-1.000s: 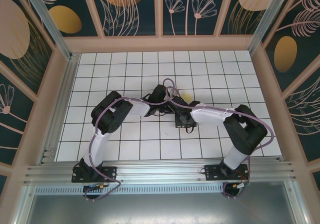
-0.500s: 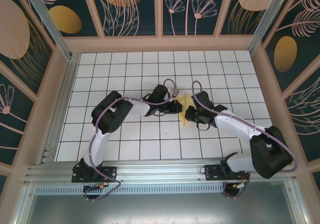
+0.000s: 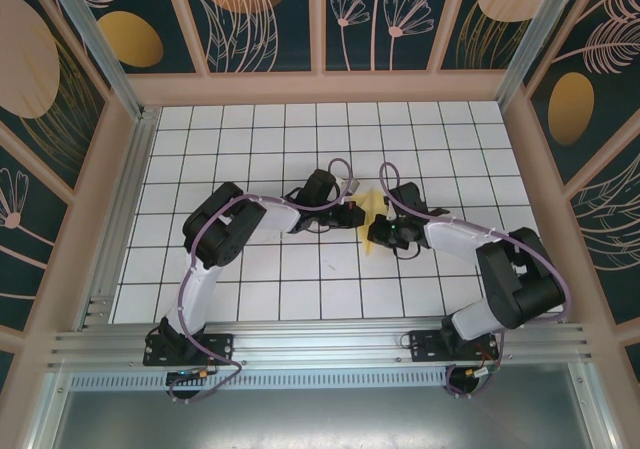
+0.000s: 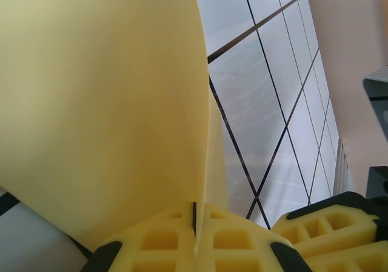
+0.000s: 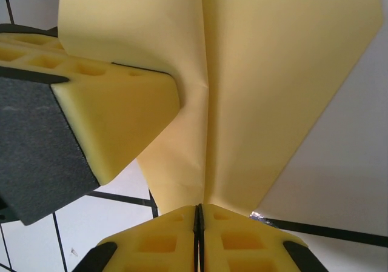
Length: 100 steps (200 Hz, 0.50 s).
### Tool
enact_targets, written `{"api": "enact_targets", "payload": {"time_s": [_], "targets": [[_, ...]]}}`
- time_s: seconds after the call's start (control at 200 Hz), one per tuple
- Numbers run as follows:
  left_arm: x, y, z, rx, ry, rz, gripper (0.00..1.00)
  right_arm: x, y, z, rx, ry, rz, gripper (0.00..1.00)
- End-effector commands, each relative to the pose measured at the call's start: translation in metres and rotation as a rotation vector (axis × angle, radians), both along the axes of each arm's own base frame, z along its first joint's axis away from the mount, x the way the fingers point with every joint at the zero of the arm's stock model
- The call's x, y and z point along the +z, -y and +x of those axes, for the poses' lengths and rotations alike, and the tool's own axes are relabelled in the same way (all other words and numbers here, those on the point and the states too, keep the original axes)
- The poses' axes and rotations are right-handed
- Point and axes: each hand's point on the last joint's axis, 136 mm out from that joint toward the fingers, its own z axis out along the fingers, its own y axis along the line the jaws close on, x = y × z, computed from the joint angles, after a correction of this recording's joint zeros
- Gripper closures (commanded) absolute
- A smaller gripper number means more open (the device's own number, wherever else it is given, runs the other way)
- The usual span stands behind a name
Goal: Fold a paper plane with a square sheet of paper (pick it up from the middle)
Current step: Fourth fold the wing at the center of the table.
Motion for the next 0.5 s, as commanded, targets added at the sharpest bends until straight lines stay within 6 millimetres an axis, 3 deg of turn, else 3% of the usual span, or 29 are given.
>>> {"api": "enact_targets", "payload": {"time_s": [0.0,0.25,0.495], "targets": [[0.007,0.005,0.004,-0.027,0.036,-0.029,1.0,0.001,-0.007,0.003,0.043,0.014,0.038,0.88],[0.006,0.003,0.004,-0.041,0.039,-0.024,1.0,-0.018,-0.003,-0.003,0.061,-0.032,0.007,0.82],[0.007,-0.001,0.007,-0.047,0.045,-0.022,1.0,-0.024,0.001,-0.006,0.05,-0.054,0.003,0.67]]}}
